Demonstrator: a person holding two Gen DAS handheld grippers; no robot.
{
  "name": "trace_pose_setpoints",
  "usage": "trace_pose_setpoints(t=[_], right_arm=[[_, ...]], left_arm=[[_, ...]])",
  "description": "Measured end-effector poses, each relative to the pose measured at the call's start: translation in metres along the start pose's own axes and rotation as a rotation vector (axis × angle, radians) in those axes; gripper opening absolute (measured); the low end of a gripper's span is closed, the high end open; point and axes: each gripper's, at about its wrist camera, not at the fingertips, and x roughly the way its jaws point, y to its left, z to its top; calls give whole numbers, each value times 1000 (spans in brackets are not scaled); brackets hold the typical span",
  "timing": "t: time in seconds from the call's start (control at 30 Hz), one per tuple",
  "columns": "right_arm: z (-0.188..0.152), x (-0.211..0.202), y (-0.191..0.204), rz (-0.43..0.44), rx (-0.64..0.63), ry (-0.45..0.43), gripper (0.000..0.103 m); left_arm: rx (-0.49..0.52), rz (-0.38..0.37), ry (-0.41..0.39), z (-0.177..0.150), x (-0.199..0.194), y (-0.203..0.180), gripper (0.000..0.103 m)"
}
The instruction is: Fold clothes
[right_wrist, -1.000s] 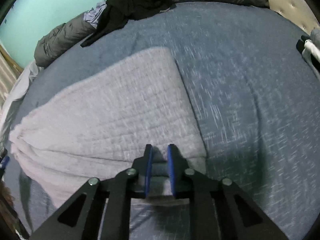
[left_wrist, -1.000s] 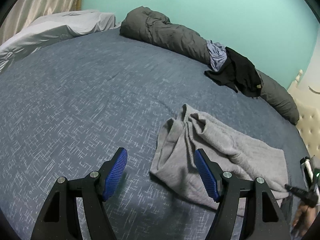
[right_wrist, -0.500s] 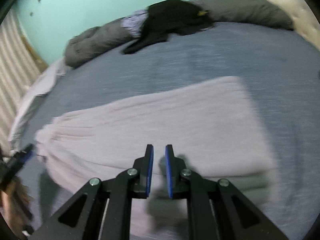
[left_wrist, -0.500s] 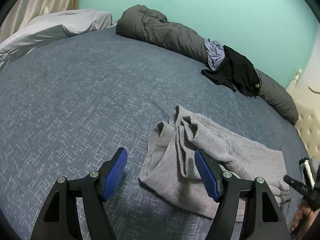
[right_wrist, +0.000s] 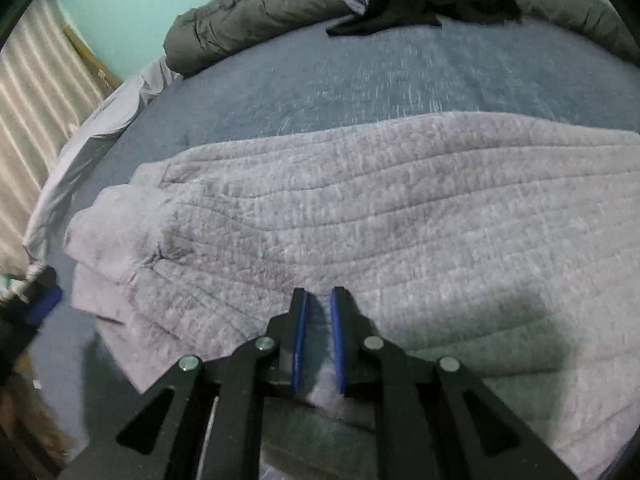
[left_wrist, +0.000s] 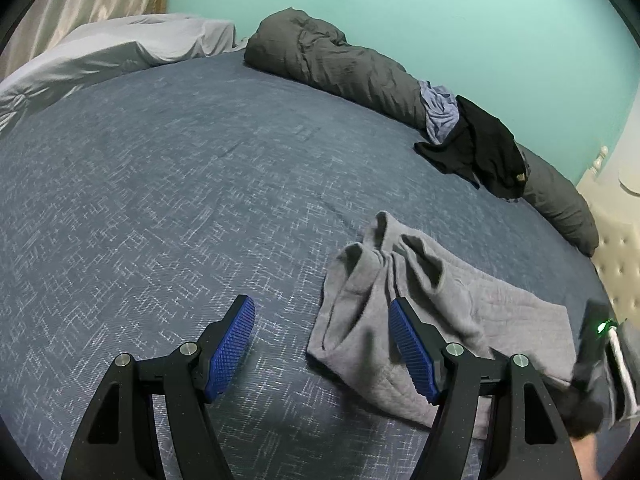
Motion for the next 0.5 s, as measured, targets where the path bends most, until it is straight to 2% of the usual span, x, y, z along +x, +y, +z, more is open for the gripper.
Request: trace_pose_setpoints(t=[0.07,0.17,0.3,0.37,0.43,0.5], right_arm=[[-3,0,4,-28,-30,-24,10],[4,-14,0,-3,-8,-18,10],[-1,-52,-28,-59,46,-128,10],[-8,-50,-45,-68,88,-96,10],[-20,-36,-53,-66,78,-43,10],[-26,-31,-51,-90,37,-57,10]], left_arm=[[-1,-3,-1,0,-1,0,74],[4,-9,-1,-1,-2,0,74],[-2,-8,-2,-2,-4,3,74],[-3,-8,-1,-2,-4,2,74],[1,-9,2,-3,-4,1,74],[5,-8,4,-5,-3,0,74]])
